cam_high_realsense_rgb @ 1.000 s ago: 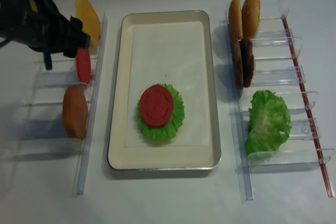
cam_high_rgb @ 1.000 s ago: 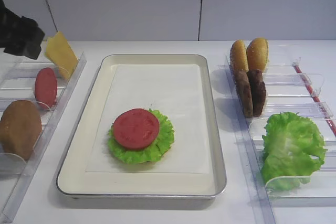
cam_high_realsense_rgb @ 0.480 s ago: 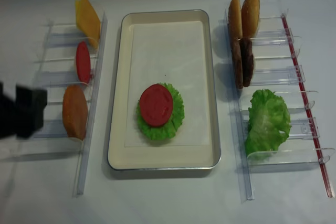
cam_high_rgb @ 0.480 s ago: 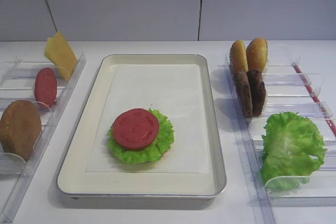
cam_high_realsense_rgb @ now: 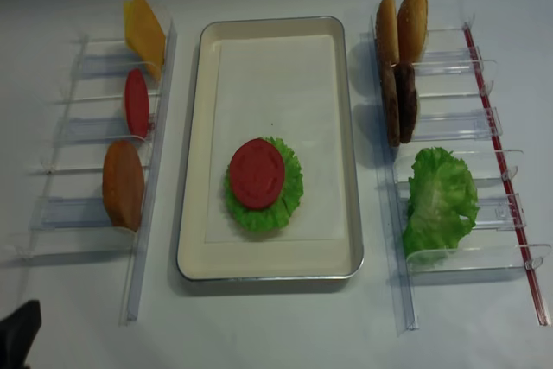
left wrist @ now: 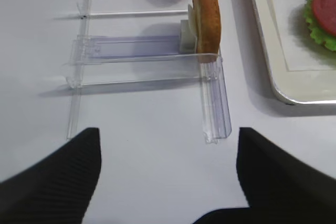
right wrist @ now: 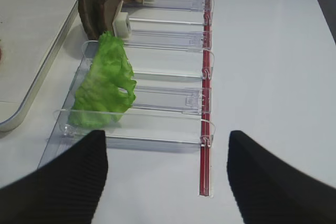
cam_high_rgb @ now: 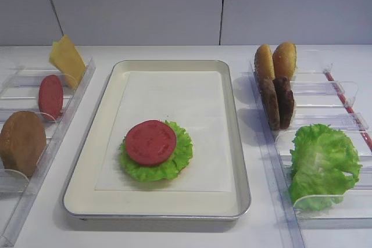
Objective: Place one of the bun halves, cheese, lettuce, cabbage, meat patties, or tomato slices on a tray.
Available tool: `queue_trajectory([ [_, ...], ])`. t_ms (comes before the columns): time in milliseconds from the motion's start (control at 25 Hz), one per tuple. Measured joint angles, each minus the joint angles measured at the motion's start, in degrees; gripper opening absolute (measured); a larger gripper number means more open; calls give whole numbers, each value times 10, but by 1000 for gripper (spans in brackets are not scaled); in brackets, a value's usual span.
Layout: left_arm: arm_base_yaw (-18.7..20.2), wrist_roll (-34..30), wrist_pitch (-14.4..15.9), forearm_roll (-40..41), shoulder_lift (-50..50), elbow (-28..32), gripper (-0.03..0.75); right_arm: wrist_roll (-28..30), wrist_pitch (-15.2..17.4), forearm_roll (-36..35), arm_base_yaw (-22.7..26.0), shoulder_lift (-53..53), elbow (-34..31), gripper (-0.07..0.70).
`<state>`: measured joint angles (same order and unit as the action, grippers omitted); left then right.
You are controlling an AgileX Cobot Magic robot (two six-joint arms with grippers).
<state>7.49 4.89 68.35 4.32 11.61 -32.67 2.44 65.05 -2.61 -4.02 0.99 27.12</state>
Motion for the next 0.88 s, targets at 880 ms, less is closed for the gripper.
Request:
queue_trajectory([
  [880,24,-105,-2,-43,-127,50,491,0,0,0,0,0,0,493],
])
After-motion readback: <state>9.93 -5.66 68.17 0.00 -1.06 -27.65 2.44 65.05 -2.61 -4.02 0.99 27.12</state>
